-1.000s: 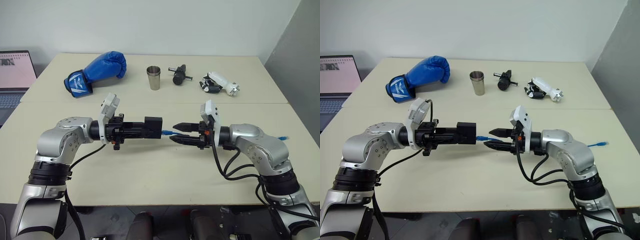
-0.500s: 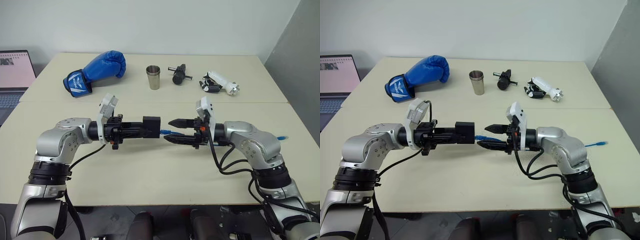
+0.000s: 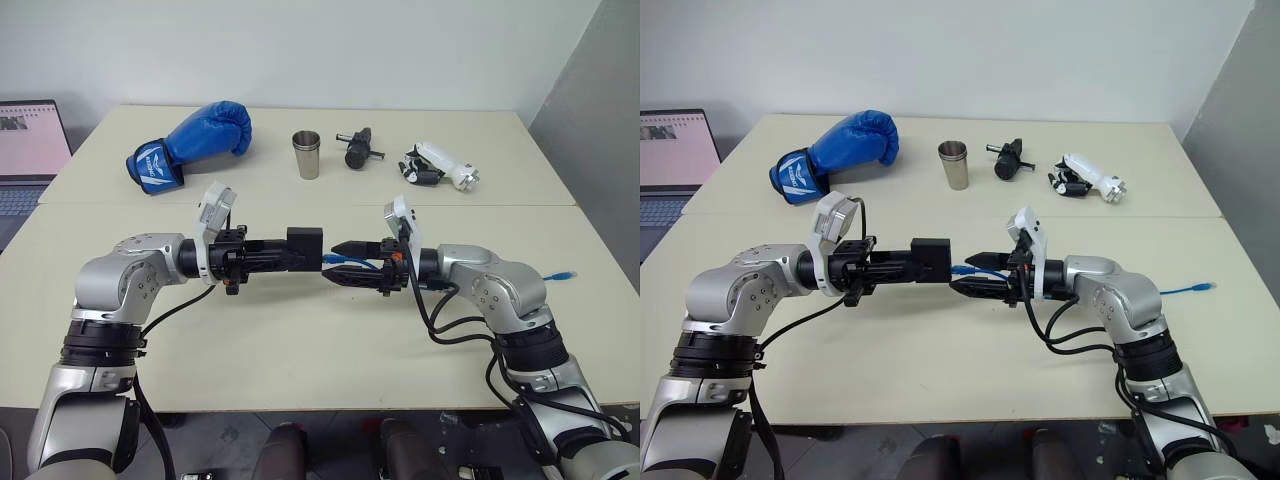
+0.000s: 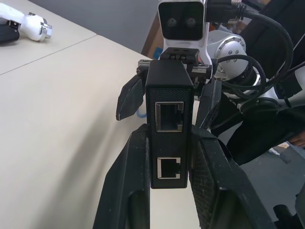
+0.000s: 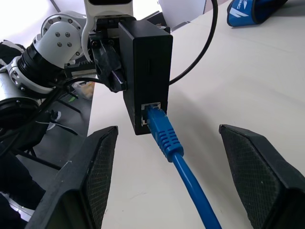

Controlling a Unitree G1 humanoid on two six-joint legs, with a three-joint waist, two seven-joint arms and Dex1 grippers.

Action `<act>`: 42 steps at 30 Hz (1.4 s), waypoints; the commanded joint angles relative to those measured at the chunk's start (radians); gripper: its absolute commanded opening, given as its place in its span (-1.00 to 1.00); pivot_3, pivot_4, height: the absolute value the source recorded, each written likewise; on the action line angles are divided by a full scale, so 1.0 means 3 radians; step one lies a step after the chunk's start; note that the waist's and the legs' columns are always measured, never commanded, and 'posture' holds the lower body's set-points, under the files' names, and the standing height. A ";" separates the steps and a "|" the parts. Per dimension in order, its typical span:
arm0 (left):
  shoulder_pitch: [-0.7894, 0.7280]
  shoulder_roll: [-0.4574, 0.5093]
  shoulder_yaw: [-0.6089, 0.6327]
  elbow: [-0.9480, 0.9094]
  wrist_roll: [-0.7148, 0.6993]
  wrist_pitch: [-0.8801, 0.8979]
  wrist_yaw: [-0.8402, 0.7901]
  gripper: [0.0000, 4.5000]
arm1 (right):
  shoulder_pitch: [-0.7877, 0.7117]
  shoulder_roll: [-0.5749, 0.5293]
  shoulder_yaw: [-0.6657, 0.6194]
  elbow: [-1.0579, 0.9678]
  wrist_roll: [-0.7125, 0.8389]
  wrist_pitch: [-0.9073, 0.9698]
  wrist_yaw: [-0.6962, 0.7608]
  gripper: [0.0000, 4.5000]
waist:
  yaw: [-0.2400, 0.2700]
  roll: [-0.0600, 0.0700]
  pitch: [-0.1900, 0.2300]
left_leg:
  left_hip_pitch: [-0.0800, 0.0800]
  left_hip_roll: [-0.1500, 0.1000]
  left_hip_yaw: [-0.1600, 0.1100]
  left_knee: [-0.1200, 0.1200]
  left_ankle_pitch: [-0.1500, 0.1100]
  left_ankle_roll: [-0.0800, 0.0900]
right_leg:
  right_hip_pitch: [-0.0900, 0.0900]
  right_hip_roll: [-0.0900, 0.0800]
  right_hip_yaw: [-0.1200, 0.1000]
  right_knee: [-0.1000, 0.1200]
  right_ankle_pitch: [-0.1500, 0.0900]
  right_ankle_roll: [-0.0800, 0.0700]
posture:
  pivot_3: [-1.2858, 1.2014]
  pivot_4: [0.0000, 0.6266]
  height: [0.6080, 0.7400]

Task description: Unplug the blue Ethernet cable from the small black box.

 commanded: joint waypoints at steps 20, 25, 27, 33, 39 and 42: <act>-0.0043 -0.0039 0.0073 -0.0071 -0.0003 -0.0047 0.0028 -0.66 | -0.0131 0.0037 -0.0135 -0.0002 0.0153 0.0063 0.0025 0.43 | 0.0000 0.0000 0.0000 | 0.0000 0.0000 0.0000 0.0000 0.0000 0.0000 | -0.0001 0.0000 0.0000 0.0001 0.0000 0.0000 | 0.03 -0.52 1.00; -0.0040 -0.0035 0.0064 -0.0066 0.0012 -0.0059 0.0018 -0.66 | -0.0141 0.0042 -0.0148 0.0010 0.0183 0.0095 0.0026 -0.05 | 0.0000 0.0000 0.0000 | 0.0000 0.0000 0.0000 0.0000 0.0000 0.0000 | -0.0001 0.0000 0.0000 0.0001 0.0000 0.0000 | 0.03 -0.52 1.00; -0.0036 -0.0032 0.0062 -0.0072 0.0015 -0.0061 0.0013 -0.66 | -0.0142 0.0039 -0.0151 0.0005 0.0195 0.0105 0.0028 -0.24 | 0.0000 0.0000 0.0000 | 0.0000 0.0000 0.0000 0.0000 0.0000 0.0000 | -0.0001 0.0000 0.0000 0.0001 0.0000 0.0000 | 0.03 -0.52 1.00; -0.0028 -0.0029 0.0047 -0.0057 0.0041 -0.0077 -0.0011 -0.66 | -0.0144 0.0014 -0.0153 -0.0015 0.0250 0.0177 0.0078 -0.87 | 0.0000 0.0000 0.0000 | 0.0000 0.0000 0.0000 0.0000 0.0000 0.0000 | -0.0001 0.0000 0.0000 0.0001 0.0000 0.0000 | 0.03 -0.52 1.00; 0.0000 -0.0022 0.0035 -0.0077 0.0057 -0.0088 -0.0052 -0.66 | -0.0137 -0.0008 -0.0155 -0.0062 0.0333 0.0275 0.0115 -0.97 | 0.0000 0.0000 0.0000 | 0.0000 0.0000 0.0000 0.0000 0.0000 0.0000 | -0.0001 0.0000 0.0000 0.0002 0.0000 0.0000 | 0.03 -0.52 1.00; 0.0041 -0.0001 0.0022 -0.0118 0.0068 -0.0093 -0.0095 -0.66 | -0.0130 -0.0020 -0.0178 -0.0082 0.0402 0.0361 0.0118 -0.97 | 0.0000 0.0000 0.0000 | 0.0000 0.0000 0.0000 0.0000 0.0000 0.0000 | -0.0001 0.0000 0.0000 0.0002 0.0000 0.0000 | 0.03 -0.52 1.00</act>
